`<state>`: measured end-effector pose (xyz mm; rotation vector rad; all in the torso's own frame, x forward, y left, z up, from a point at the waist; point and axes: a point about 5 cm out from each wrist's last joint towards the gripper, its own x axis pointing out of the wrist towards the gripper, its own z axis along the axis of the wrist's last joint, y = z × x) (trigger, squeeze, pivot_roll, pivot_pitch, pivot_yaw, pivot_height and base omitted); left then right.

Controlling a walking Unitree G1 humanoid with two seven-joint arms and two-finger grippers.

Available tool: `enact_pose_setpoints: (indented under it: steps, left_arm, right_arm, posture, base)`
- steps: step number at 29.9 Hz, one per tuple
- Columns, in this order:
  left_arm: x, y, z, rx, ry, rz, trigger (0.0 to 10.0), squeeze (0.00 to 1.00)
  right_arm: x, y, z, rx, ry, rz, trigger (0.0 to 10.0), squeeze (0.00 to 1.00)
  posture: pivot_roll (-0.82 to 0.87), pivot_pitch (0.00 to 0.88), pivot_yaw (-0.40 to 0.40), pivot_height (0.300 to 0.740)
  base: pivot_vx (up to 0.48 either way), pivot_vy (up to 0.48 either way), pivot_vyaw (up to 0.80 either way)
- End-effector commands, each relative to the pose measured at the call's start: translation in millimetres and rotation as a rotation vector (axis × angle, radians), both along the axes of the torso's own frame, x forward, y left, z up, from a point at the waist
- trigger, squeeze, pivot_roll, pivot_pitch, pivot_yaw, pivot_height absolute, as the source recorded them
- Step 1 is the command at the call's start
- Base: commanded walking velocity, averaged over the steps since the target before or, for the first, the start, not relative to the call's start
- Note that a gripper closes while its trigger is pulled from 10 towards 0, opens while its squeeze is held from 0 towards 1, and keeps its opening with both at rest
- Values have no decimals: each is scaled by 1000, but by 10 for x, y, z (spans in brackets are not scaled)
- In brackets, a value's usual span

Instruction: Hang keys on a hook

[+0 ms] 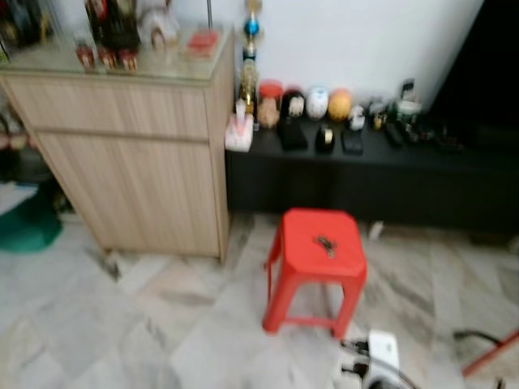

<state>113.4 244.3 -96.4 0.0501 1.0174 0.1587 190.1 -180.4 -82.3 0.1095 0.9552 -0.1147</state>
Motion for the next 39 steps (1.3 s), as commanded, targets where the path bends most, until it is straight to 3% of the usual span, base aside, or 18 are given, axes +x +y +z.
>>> enact_pose_setpoints:
  steps: [1,11,19,24,29,36,39]
  left_arm:
    - [-45,-29,-24,-10,24,-9,10000,0]
    - [-39,-41,-25,-11,24,-20,10000,0]
    - [-40,-62,-31,-15,25,-22,10000,0]
    - [-64,-74,-40,-18,31,-17,10000,0]
    - [-71,-83,-45,-20,34,-14,10000,0]
    - [-75,-102,-51,-23,36,-15,10000,0]
    - [-64,-104,-49,-24,34,-16,10000,0]
  right_arm:
    - [-3,-41,1,-22,9,-12,10000,0]
    - [-15,-112,5,-9,2,-79,10000,0]
    - [-46,-410,47,-41,-14,-89,10000,0]
    - [-49,-478,64,-39,-30,-102,10000,0]
    - [0,-443,82,-30,-49,-96,10000,0]
    - [241,-144,163,-1,-131,-32,10000,0]
    - [325,-90,208,2,-160,-13,10000,0]
  posture:
    - [65,0,-54,740]
    - [59,0,-53,740]
    - [62,0,-60,740]
    - [60,0,-60,740]
    - [55,0,-60,740]
    - [47,0,-57,740]
    - [39,0,-55,740]
  base:
    - [319,0,0]
    - [317,0,-86]
    - [317,0,-613]
    - [319,0,0]
    - [319,0,0]
    - [319,0,0]
    - [319,0,267]
